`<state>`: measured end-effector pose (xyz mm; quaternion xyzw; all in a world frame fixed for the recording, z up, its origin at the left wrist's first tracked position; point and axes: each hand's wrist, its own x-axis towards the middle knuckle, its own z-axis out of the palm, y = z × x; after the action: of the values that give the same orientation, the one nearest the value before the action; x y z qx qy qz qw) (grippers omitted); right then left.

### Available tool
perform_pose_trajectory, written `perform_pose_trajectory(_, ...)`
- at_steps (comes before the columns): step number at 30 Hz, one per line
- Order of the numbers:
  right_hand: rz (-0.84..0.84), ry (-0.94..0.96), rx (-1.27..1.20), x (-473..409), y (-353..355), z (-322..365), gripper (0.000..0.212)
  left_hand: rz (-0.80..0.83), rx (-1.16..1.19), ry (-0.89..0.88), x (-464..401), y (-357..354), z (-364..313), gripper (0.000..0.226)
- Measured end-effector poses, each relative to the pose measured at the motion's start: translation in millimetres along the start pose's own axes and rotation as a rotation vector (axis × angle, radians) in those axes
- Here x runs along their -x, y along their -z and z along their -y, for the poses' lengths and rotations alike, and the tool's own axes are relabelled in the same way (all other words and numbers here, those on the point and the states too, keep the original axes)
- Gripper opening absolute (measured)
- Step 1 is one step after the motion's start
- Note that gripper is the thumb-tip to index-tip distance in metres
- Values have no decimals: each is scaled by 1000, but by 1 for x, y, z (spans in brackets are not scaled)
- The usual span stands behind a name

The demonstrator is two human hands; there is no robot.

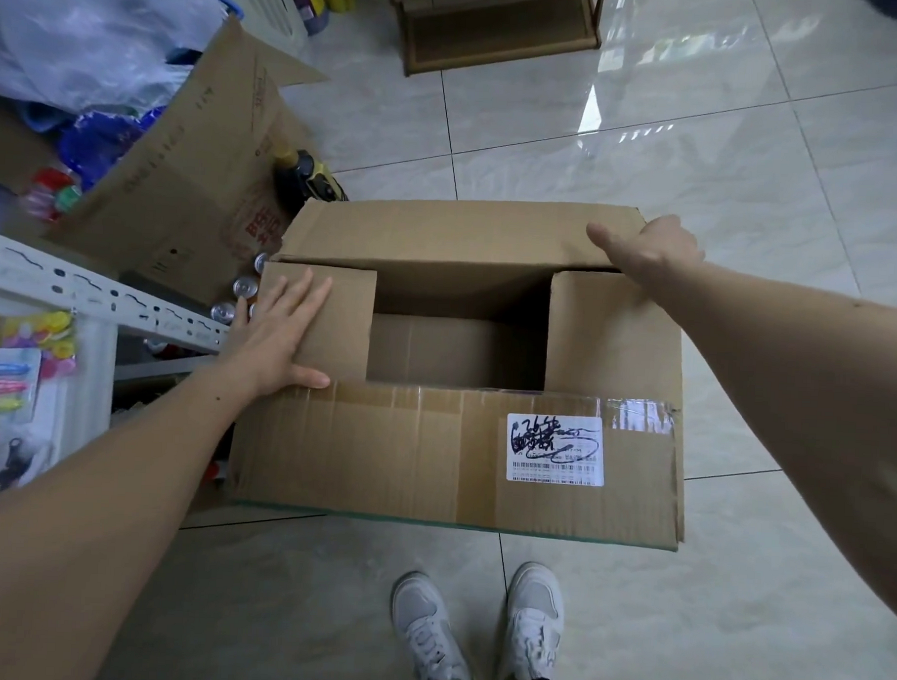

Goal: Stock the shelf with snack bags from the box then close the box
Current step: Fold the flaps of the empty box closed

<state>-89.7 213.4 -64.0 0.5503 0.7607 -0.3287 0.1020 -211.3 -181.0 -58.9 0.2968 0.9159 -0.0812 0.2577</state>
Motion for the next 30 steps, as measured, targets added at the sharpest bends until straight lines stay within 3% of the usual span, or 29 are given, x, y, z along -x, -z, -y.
perform_pose_trajectory(2, 38, -9, -41, 1, 3, -1, 90, -18, -9, 16, 5, -1, -5, 128)
perform_pose_trajectory(6, 49, -68, -214, 4, 6, -4, 112, -59, -26, 43, 12, -2, -11, 128)
perform_pose_trajectory(8, 16, -77, -307, 4, 8, -3, 108, -84, -22, 66, 16, -2, -13, 129)
perform_pose_trajectory(11, -19, -36, -356, 12, 13, -1, 103, -137, -45, 109, 22, 0, -16, 135)
perform_pose_trajectory(19, 4, 59, -564, 45, 32, 4, 129, -207, -194, 233, 41, 23, -24, 155)
perform_pose_trajectory(26, -54, -46, -729, 67, 47, 0, 89, -299, -233, 243, 59, 21, -31, 152)
perform_pose_trajectory(30, -107, -67, -716, 79, 36, -25, 29, -378, -236, 236, 67, 15, -31, 146)
